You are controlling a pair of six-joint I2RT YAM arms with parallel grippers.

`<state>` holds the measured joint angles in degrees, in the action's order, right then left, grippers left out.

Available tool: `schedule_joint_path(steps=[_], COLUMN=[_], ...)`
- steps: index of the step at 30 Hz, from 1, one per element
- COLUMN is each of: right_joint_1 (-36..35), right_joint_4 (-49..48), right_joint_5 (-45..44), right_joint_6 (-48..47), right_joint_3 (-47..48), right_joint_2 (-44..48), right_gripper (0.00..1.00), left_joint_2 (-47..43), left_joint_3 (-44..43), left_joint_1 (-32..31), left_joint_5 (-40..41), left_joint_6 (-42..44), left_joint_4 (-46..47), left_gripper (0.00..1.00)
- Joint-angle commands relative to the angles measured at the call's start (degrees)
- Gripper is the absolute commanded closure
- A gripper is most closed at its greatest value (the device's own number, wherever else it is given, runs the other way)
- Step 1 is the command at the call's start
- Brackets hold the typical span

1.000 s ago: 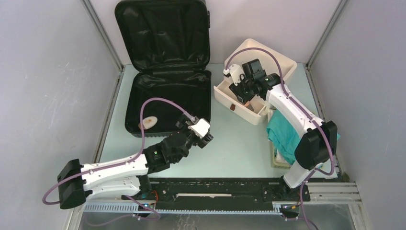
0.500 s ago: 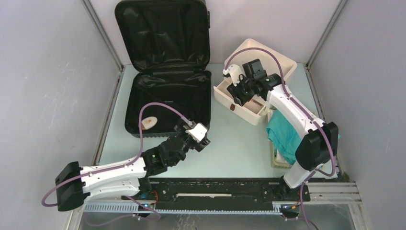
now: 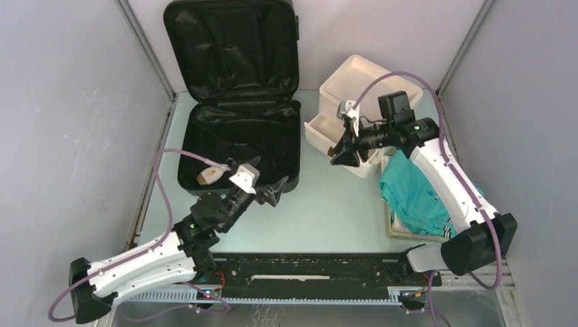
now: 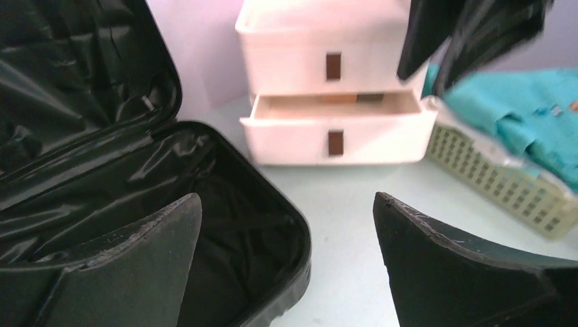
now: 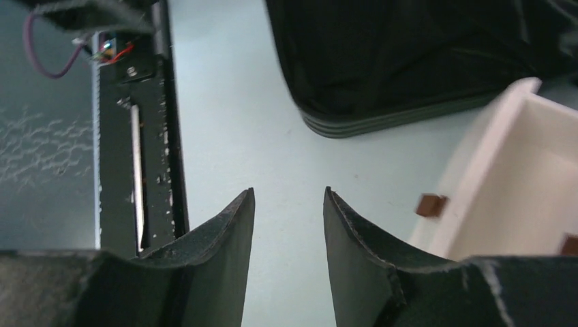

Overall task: Open, take out, and arrange the luggage
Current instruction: Place the makeup in the drawer, then close the drawer in the storage box.

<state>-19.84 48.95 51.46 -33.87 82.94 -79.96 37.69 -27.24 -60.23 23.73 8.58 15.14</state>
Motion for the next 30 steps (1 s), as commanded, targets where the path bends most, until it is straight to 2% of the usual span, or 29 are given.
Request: schedule_joint_path(steps=[1,4,7,9,12,17,19,30], right_joint_1=[-1.59,-3.29,-4.88,-5.64,-6.96,-10.63,-11.80,-12.47], right_joint_4=[4.68,4.51,1.02,-1.26,-4.19,-8.76,-10.61,-15.88], right_joint_5=[11.18,5.91,-2.19,-8.07,-15.76,-30.37,-36.30,-51.31], right_joint_6=[-15.81,-20.52,-17.45,-15.83,-14.30,-10.06,-8.16,-5.11], right_joint_3=[-4.17,-5.92,-6.82,-7.52,-8.63,-8.80,-8.77,-8.85], right_joint_2=[1.16,0.30,-1.27,-2.13,-3.81,-7.58,-9.10,-12.98], right_gripper=[0.51,0.53,0.59,0.63,0.70,0.89,0.92,0.91], left_joint_2=[2.94,9.10,15.62,18.48,19.84,18.02,17.44,16.36], left_joint_3=[-4.01,-7.20,-10.51,-13.08,-14.40,-11.55,-10.61,-8.74], left_joint_1=[4.92,7.33,9.93,11.84,13.16,13.34,13.29,13.33], left_joint_5=[-12.46,-13.89,-14.57,-15.21,-14.56,-12.51,-11.62,-11.69], left_joint_6=[-8.17,-10.56,-11.06,-12.86,-14.63,-15.42,-15.69,-15.86], left_joint_4=[6.78,10.56,13.94,13.00,11.31,14.31,15.16,17.21], left_gripper=[0.00,0.00,0.00,0.01,0.00,0.00,0.00,0.00])
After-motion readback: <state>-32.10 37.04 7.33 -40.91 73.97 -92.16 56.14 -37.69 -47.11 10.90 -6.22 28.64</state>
